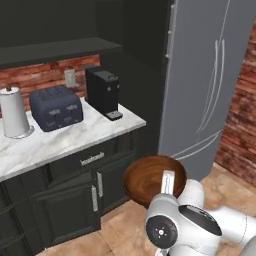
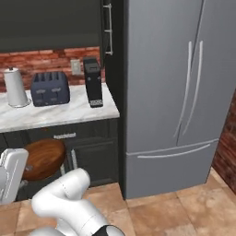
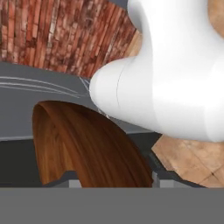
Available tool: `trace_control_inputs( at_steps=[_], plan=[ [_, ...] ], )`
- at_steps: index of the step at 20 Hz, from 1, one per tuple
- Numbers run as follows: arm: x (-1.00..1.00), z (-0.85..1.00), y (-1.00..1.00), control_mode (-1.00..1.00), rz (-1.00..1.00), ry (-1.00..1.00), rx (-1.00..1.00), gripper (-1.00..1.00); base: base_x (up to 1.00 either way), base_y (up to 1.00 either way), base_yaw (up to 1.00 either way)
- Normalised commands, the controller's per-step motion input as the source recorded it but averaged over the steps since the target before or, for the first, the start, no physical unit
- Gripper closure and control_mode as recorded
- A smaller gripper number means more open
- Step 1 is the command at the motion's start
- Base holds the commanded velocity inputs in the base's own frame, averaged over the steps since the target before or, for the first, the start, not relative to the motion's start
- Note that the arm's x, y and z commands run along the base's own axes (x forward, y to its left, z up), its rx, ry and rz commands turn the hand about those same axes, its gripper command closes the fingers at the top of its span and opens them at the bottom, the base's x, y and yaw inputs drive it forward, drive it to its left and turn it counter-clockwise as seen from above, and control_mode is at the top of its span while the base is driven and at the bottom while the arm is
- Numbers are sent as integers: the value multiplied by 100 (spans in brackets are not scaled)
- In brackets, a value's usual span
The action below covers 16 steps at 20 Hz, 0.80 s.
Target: Move the bowls from the cabinet to the plates on the dining table.
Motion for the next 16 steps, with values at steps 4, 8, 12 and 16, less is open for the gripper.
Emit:
trace_control_inputs(
  at_steps=[4, 8, 12, 16],
  plan=[
    [0, 0, 0, 100, 0, 0, 0, 100, -44, 0, 7],
    [0, 0, 0, 100, 0, 0, 0, 100, -2, 16, 33],
    [0, 0, 0, 100, 0, 0, 0, 100, 0, 26, 49],
    [0, 0, 0, 100, 0, 0, 0, 100, 0, 38, 55]
  ],
)
